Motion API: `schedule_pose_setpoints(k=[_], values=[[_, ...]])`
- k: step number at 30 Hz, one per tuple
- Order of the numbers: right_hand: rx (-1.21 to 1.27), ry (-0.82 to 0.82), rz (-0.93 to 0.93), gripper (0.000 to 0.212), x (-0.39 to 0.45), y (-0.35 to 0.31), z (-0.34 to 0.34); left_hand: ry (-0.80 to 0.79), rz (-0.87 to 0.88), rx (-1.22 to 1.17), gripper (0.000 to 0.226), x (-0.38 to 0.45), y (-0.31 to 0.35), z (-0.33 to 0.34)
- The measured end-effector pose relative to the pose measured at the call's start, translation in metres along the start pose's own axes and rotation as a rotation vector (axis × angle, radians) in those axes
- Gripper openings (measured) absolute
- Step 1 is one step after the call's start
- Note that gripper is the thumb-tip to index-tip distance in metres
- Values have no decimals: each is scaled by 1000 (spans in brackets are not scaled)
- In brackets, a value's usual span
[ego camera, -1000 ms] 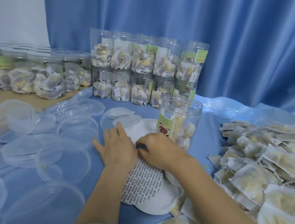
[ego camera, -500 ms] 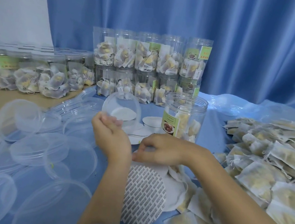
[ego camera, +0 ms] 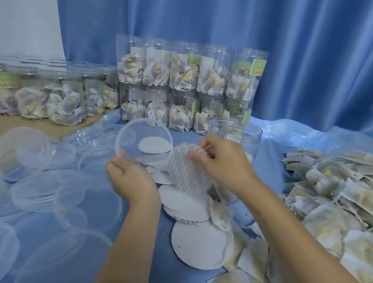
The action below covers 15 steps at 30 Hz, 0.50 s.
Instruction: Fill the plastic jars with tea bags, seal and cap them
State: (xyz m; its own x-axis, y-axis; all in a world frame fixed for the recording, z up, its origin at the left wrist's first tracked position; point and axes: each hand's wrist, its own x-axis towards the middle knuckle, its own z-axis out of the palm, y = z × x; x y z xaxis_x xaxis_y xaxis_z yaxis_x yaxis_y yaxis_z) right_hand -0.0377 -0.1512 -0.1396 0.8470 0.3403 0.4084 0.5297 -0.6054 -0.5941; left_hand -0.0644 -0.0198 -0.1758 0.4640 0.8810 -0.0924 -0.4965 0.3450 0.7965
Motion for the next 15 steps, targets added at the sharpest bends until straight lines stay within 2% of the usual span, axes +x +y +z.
schedule_pose_setpoints(k=[2, 3, 5, 9, 13, 15], values=[[87, 221, 25, 13, 0, 0, 4, -39, -90, -50, 34, 1, -3, -1], [126, 279, 32, 8, -1, -1, 7, -82, -136, -64, 31, 1, -4, 0], [241, 285, 57, 17, -1, -3, 13, -175, -191, -63, 29, -2, -7, 2], [862, 54, 249, 27, 0, -9, 11, -276, -221, -34, 24, -6, -13, 6], [891, -176, 247, 37, -1, -6, 7, -411, -304, -76, 30, -9, -12, 6], [853, -221, 195, 24, -3, -6, 4, -464, -330, -124, 29, -10, -9, 5]])
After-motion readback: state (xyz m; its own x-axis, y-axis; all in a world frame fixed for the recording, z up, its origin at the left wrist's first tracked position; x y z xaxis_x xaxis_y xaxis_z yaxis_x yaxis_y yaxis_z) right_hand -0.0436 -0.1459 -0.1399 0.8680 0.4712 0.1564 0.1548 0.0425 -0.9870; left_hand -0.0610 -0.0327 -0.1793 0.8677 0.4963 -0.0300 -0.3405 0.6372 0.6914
